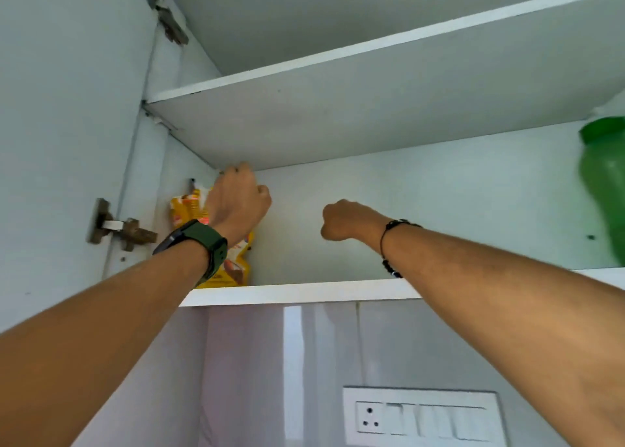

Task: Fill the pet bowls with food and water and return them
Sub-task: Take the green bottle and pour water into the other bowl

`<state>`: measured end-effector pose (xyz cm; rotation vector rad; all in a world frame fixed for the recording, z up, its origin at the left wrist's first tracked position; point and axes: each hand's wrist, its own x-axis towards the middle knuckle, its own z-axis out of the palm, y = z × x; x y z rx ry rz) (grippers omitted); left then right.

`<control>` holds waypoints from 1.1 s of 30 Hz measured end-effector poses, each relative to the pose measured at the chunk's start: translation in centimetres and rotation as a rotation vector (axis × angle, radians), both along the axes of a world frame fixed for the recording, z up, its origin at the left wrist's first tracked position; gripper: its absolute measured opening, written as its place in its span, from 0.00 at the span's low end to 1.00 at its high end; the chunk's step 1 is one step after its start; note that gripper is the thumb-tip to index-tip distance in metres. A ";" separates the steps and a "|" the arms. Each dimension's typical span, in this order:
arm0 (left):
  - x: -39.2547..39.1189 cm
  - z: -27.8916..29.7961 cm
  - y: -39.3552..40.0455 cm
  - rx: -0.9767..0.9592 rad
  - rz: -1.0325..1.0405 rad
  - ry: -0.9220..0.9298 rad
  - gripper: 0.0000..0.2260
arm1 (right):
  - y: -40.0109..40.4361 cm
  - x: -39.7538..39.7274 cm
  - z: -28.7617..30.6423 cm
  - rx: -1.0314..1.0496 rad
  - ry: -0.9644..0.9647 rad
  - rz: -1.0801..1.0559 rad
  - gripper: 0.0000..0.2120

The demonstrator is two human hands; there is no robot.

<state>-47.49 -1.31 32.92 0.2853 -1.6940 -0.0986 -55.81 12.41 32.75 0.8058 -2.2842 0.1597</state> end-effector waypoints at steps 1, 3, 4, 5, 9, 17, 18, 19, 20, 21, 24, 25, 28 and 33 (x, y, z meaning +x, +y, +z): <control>-0.8 0.2 1.7 -0.026 -0.036 0.000 0.12 | 2.3 -0.3 0.2 -0.018 0.022 -0.050 0.18; -2.4 0.3 5.5 -0.038 -0.133 -0.054 0.10 | 7.0 -0.9 0.5 -0.043 0.065 -0.151 0.18; -3.1 0.3 7.3 -0.041 -0.175 -0.096 0.10 | 9.1 -1.0 0.7 -0.066 0.086 -0.185 0.17; -3.5 0.5 8.7 -0.048 -0.211 -0.141 0.08 | 10.6 -1.1 1.0 -0.096 0.106 -0.209 0.17; -6.5 0.6 17.1 -0.015 -0.429 -0.298 0.09 | 20.0 -1.6 1.2 -0.183 0.164 -0.396 0.16; -11.7 0.5 31.3 0.088 -0.825 -0.545 0.09 | 35.0 -4.3 -0.5 -0.440 0.024 -0.546 0.26; -12.2 0.3 32.8 0.103 -0.862 -0.585 0.15 | 36.3 -4.7 -0.6 -0.483 -0.018 -0.526 0.29; -12.8 0.1 34.2 0.116 -0.897 -0.628 0.20 | 37.3 -5.1 -0.6 -0.530 -0.063 -0.498 0.30; -13.3 -0.2 35.4 0.128 -0.929 -0.668 0.22 | 38.0 -5.3 -0.7 -0.576 -0.108 -0.462 0.32; -13.7 -0.3 36.6 0.140 -0.955 -0.712 0.24 | 38.8 -5.7 -0.7 -0.620 -0.146 -0.417 0.32; -15.5 0.1 39.5 0.169 -0.987 -0.794 0.26 | 40.2 -7.0 -1.0 -0.709 -0.224 -0.263 0.32; -16.0 0.3 40.1 0.181 -0.999 -0.795 0.26 | 40.4 -7.5 -1.0 -0.741 -0.242 -0.215 0.32; -17.8 1.1 42.1 0.242 -1.012 -0.797 0.26 | 41.6 -9.7 -1.2 -0.880 -0.344 -0.086 0.24; -20.1 1.3 44.7 0.441 -1.077 -0.884 0.29 | 42.7 -12.5 -0.7 -0.980 -0.522 -0.062 0.17</control>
